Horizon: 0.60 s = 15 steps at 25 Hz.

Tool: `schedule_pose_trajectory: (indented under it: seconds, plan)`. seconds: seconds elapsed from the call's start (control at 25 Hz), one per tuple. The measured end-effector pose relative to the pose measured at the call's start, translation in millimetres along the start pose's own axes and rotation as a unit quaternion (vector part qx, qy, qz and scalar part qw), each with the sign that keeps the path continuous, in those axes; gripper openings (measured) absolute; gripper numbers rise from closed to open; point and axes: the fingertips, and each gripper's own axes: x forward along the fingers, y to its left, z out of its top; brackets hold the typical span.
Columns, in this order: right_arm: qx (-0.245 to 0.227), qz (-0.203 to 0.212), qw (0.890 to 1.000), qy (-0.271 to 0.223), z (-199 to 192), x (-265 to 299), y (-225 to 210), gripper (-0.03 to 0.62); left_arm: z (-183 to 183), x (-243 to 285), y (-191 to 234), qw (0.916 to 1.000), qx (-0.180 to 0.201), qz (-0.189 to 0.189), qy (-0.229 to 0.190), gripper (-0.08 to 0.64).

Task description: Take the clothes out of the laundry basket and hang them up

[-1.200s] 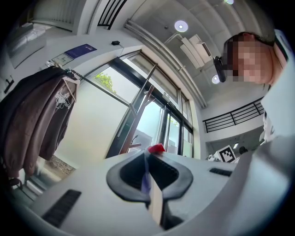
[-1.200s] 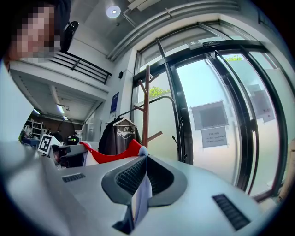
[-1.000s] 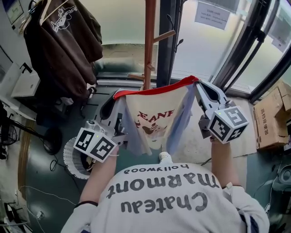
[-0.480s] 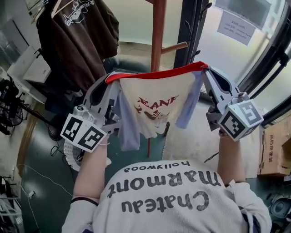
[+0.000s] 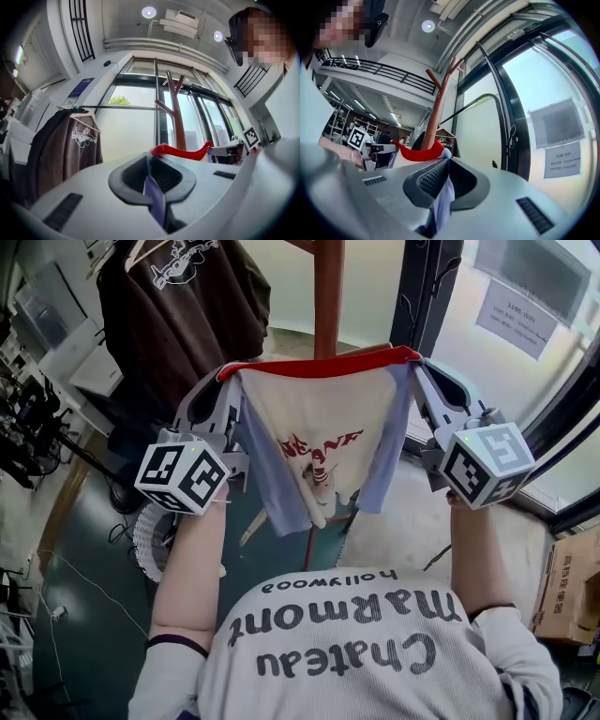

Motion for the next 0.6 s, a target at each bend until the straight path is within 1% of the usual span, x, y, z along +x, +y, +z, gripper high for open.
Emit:
schedule_pose_trajectory:
  seconds: [0.28,0.4,0.6]
  plan:
    - [-0.009,0.021,0.999,0.041,-46.9,22.8,-13.6,0.032,-44.1,2.5,21.5,0.9977,0.01,0.043,0.051,0.021]
    - [0.005,0.033,0.997,0.064,-73.5,27.1,-14.8,0.032,-68.2,-2.7,26.1,0.9957,0.003,0.055,0.074,0.021]
    - [0.016,0.054,0.994,0.089,-103.5,30.7,-9.9,0.032,-103.2,-14.8,31.7,0.9919,-0.017,0.072,0.103,0.021]
